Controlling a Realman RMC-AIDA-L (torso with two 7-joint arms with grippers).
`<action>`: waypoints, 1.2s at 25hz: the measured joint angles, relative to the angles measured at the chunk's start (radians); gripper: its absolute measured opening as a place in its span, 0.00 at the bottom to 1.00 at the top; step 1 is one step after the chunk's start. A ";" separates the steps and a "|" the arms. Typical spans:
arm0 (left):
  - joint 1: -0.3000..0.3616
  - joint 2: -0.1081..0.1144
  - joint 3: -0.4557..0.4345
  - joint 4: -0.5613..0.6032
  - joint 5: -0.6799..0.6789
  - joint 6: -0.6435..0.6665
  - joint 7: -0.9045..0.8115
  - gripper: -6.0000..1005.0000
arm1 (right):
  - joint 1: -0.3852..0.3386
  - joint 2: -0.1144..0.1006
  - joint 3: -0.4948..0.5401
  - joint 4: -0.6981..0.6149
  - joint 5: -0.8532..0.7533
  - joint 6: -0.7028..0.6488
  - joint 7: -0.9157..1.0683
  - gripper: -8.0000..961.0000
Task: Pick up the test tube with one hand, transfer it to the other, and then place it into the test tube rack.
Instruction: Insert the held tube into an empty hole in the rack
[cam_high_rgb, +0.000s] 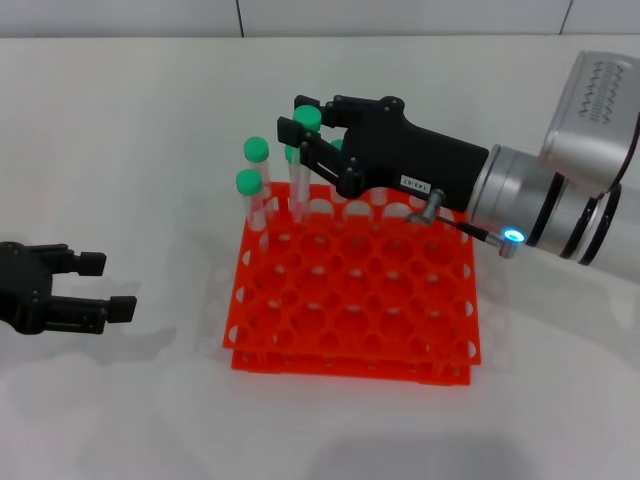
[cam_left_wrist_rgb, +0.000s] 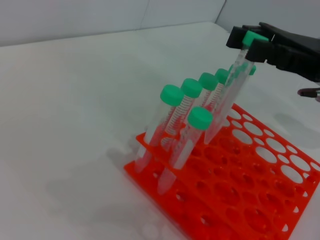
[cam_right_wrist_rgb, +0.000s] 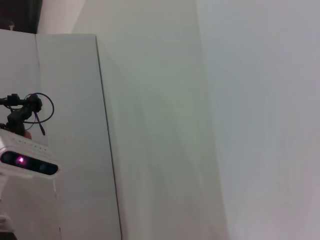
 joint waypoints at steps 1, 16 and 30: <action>0.000 0.000 0.000 0.000 0.000 0.000 0.000 0.89 | 0.001 0.000 -0.009 0.001 0.012 0.003 -0.009 0.28; -0.001 -0.004 0.000 -0.014 -0.003 -0.014 0.015 0.89 | 0.005 0.000 -0.029 0.003 0.032 0.043 -0.022 0.28; -0.006 -0.004 0.000 -0.016 -0.003 -0.016 0.015 0.89 | 0.019 0.000 -0.089 0.014 0.116 0.046 -0.064 0.28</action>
